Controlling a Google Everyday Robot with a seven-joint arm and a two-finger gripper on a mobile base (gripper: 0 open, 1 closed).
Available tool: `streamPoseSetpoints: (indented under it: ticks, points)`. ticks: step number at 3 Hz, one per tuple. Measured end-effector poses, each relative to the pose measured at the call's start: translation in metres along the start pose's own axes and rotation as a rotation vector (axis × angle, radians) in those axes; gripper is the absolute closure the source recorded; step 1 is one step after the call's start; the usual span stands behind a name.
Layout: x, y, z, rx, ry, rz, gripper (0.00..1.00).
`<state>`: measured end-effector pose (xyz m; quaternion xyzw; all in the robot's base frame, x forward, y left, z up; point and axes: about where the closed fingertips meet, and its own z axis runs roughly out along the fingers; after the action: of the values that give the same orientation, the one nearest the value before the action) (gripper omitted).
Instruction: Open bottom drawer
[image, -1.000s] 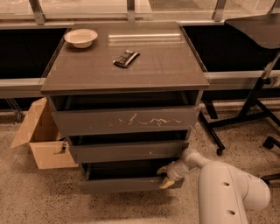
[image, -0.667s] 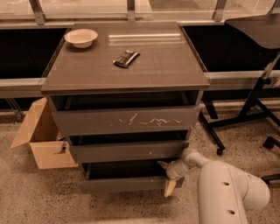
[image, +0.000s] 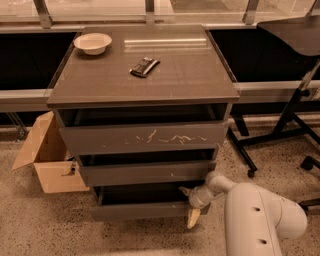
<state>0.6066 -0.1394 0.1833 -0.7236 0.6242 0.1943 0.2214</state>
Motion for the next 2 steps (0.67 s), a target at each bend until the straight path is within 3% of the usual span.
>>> streamPoseSetpoints:
  ticks: [1,2]
  points:
    - [-0.007,0.019,0.012,-0.040,0.003,-0.012,0.00]
    - [-0.016,0.038,0.020,-0.078,0.002,-0.029,0.17]
